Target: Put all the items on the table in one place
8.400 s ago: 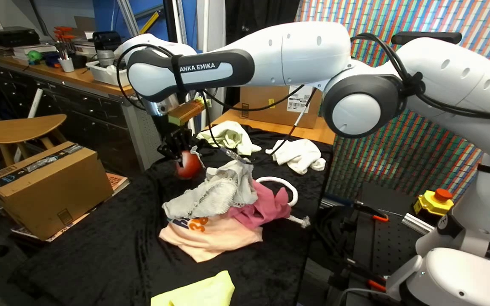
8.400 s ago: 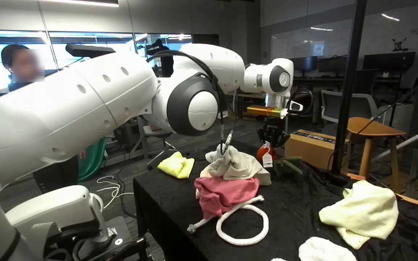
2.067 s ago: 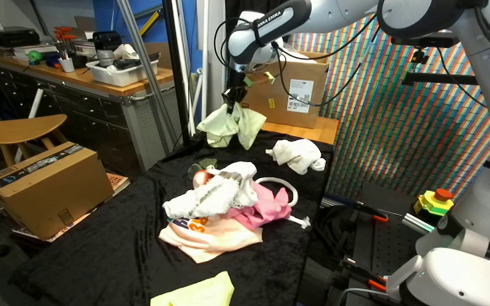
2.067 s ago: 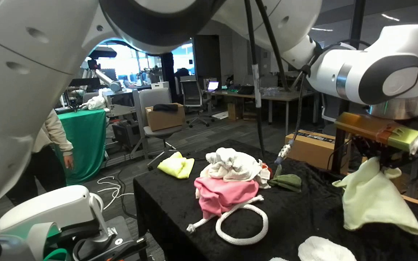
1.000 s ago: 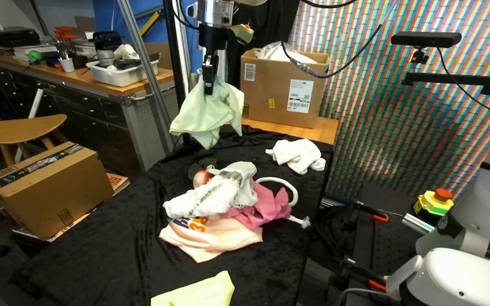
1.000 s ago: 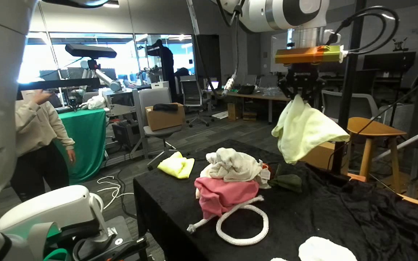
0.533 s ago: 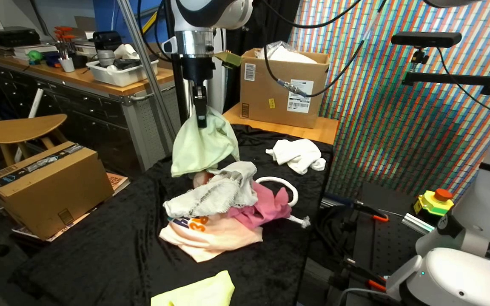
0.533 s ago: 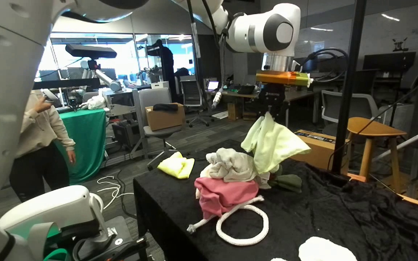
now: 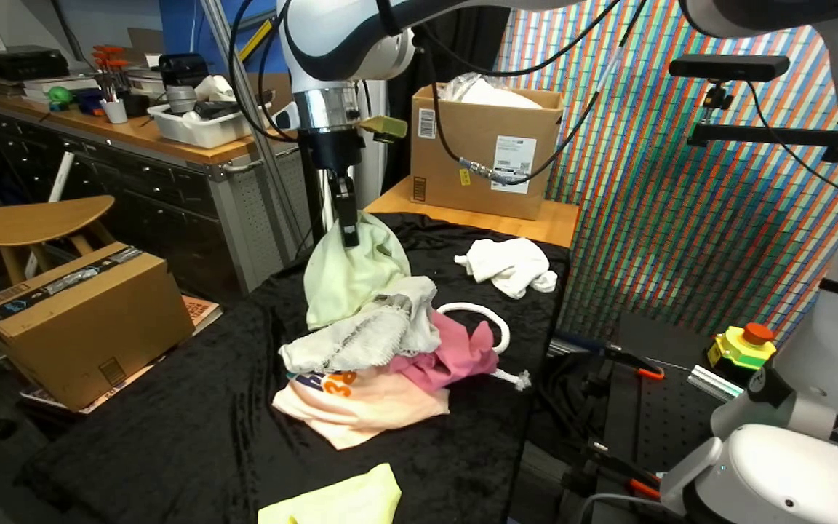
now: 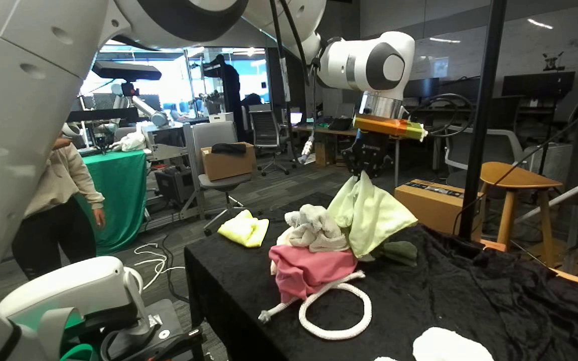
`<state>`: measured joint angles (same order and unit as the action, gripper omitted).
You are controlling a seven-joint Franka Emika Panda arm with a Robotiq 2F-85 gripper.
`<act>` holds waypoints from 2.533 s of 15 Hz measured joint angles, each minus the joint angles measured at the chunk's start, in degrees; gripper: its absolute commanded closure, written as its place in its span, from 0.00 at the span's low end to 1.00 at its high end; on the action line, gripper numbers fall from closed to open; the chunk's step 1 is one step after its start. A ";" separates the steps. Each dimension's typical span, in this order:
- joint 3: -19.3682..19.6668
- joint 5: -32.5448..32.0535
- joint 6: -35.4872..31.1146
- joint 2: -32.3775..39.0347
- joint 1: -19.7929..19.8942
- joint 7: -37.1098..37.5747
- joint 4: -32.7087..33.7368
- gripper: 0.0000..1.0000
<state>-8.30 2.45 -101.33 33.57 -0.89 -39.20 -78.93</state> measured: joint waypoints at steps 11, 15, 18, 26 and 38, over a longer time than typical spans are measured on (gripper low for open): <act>-0.37 11.89 8.27 4.01 0.44 10.77 7.94 0.53; -0.37 12.04 8.46 5.39 0.44 13.19 9.69 0.23; -0.36 12.04 8.93 5.96 0.45 15.13 10.58 0.00; 1.85 11.37 8.63 6.46 1.52 20.23 12.27 0.01; 6.38 11.31 6.81 8.76 5.57 28.68 11.57 0.00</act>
<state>-1.93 13.75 -94.52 42.32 4.69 -10.53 -67.36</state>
